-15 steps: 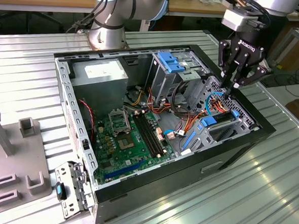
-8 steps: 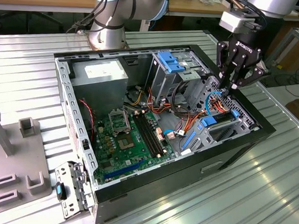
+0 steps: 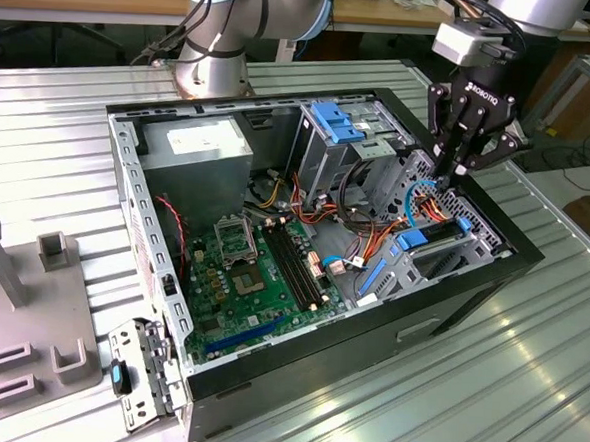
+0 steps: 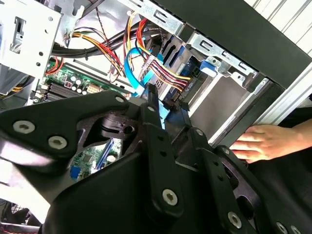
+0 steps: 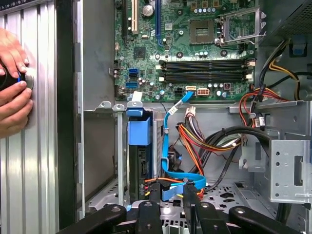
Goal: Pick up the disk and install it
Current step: 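Insert the second disk wire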
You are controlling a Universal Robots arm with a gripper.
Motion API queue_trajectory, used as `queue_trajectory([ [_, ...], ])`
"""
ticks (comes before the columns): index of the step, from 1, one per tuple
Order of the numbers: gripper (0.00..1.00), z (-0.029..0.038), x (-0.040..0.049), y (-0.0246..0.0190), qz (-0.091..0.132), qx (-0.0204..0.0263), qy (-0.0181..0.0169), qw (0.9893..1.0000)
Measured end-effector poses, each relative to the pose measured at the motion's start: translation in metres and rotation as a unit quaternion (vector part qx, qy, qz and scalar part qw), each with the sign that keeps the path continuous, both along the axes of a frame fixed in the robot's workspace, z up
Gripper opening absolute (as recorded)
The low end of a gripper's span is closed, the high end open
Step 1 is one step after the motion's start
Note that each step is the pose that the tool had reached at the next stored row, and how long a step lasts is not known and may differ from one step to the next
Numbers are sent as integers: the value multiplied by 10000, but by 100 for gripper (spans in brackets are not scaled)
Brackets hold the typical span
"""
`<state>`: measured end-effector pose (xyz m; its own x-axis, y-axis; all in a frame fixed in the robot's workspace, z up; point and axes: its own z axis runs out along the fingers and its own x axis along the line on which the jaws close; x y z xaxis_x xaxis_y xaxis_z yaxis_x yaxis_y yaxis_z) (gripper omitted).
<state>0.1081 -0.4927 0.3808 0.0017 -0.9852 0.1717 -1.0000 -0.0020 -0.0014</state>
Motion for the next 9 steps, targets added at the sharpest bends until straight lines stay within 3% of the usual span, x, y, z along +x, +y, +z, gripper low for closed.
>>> queue_trajectory([
  [4,16,-5,0,-1,0,-45,-3,10000],
  [9,16,-8,0,-2,0,-89,-8,10000],
])
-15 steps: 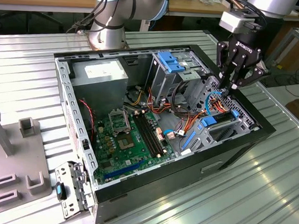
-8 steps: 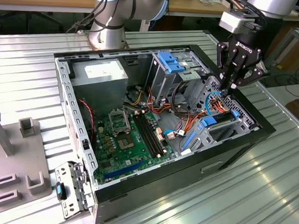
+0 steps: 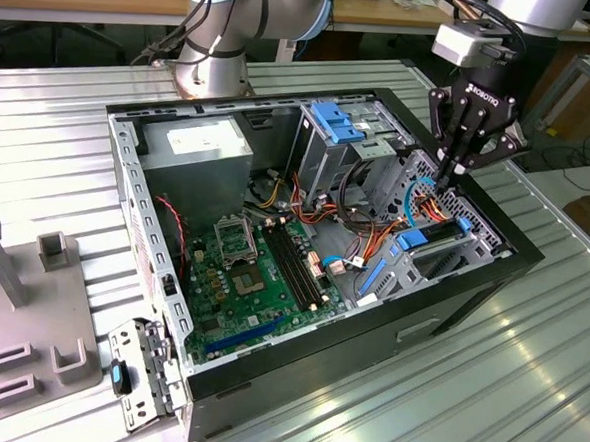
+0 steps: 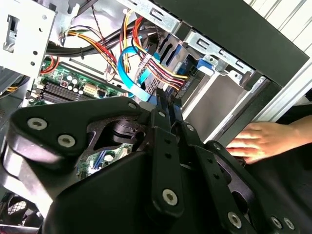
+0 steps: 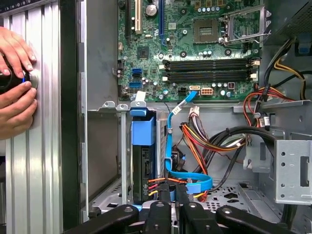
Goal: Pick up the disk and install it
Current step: 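Insert the second disk wire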
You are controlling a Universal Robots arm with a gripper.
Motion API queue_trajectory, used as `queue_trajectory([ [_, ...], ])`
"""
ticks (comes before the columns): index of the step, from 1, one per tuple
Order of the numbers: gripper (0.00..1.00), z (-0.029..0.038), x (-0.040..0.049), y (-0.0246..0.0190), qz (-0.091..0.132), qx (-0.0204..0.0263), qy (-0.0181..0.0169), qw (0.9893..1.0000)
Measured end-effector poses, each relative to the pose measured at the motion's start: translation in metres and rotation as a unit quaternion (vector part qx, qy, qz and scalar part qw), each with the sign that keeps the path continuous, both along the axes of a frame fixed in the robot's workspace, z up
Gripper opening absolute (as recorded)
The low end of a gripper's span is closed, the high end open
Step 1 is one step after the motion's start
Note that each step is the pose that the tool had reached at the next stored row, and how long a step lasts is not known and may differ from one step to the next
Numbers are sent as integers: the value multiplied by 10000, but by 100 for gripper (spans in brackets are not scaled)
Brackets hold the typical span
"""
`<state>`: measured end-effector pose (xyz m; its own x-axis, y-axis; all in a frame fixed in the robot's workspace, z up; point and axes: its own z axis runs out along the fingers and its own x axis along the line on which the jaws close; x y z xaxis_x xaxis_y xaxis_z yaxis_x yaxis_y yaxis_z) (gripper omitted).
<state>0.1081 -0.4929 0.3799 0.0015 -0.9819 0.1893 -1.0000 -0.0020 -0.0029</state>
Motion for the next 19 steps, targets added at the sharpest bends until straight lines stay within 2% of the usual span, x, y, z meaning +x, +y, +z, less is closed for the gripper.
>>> queue_trajectory([
  [6,18,-3,0,0,0,-18,0,10000],
  [7,24,-4,0,-1,0,-27,0,10000],
  [12,24,-18,0,-8,-1,-58,-4,10000],
  [15,24,-27,0,-15,0,-116,-10,9999],
  [16,23,-35,0,-26,0,-177,-15,9998],
  [17,16,-40,0,-32,0,-212,-20,9998],
  [18,16,-43,0,-43,0,-234,-26,9997],
  [19,16,-46,0,-54,0,-233,-28,9997],
])
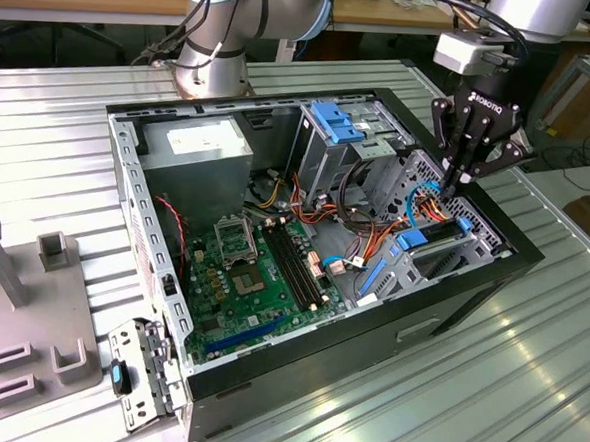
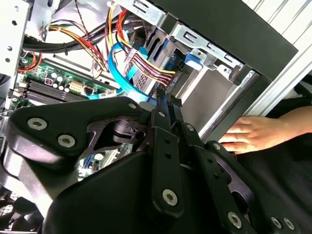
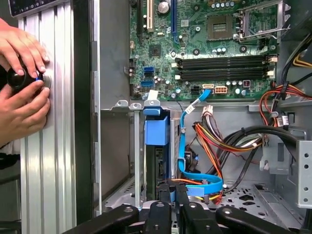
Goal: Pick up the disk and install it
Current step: 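Insert the second disk wire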
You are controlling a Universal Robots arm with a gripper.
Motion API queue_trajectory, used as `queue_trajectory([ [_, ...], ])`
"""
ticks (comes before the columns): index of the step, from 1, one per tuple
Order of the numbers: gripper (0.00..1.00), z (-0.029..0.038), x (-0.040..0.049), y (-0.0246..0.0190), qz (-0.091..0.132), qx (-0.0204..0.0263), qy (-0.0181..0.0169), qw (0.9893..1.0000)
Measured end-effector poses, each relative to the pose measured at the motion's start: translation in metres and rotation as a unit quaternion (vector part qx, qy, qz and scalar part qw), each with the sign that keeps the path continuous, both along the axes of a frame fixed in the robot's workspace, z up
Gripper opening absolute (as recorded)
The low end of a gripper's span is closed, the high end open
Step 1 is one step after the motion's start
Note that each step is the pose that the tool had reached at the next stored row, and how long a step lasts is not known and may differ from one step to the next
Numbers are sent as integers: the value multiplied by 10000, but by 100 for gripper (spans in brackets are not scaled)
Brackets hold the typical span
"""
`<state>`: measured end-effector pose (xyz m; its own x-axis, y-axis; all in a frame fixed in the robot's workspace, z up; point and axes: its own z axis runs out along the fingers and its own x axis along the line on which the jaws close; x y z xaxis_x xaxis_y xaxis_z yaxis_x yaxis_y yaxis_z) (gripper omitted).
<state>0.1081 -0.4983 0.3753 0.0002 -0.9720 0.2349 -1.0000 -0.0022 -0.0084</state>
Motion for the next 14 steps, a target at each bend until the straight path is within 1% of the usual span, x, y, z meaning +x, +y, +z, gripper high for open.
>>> queue_trajectory([
  [2,16,-4,0,-18,0,0,-7,10000],
  [3,16,-8,-4,-44,-1,57,-35,10000],
  [4,16,-9,-8,-86,-1,254,-55,9997],
  [5,16,-12,-11,-98,-1,292,-58,9996],
  [14,16,-12,-12,-109,0,300,-58,9995],
])
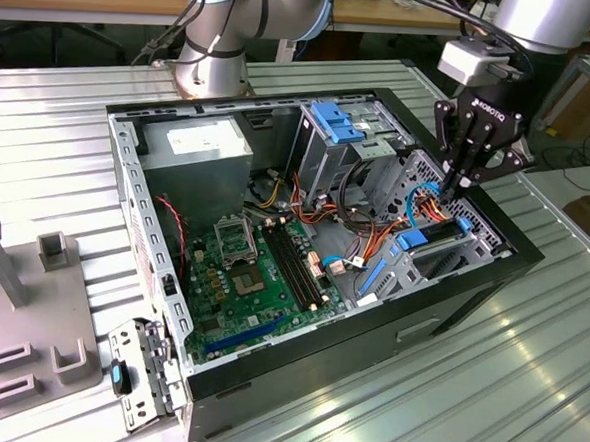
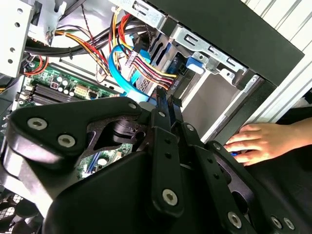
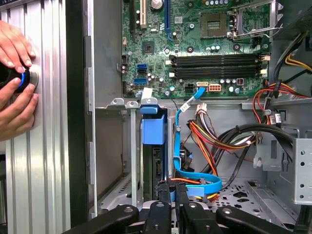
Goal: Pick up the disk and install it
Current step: 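Insert the second disk wire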
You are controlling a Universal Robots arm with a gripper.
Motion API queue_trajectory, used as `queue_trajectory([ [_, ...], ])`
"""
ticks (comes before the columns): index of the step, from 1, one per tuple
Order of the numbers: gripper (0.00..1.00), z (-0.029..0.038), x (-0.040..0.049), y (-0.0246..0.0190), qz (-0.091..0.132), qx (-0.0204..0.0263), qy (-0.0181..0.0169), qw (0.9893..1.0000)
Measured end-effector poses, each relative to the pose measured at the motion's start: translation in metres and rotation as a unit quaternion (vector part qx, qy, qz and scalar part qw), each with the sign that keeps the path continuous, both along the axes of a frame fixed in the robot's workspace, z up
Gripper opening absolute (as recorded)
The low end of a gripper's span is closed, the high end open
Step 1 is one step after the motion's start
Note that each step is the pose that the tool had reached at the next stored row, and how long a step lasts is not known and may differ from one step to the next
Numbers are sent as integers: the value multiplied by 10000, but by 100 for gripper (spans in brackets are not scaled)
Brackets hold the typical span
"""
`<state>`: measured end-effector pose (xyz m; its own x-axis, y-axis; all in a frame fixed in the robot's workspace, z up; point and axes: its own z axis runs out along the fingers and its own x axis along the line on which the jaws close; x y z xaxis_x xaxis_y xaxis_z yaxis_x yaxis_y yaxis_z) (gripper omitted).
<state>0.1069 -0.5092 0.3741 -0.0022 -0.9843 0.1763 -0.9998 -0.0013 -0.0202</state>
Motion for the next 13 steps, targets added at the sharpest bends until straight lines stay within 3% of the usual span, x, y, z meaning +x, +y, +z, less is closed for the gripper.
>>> queue_trajectory([
  [8,16,0,-119,-51,6,34,0,10000],
  [10,16,-1,-127,-87,9,46,0,10000],
  [13,16,-3,-134,-190,10,106,0,9999],
])
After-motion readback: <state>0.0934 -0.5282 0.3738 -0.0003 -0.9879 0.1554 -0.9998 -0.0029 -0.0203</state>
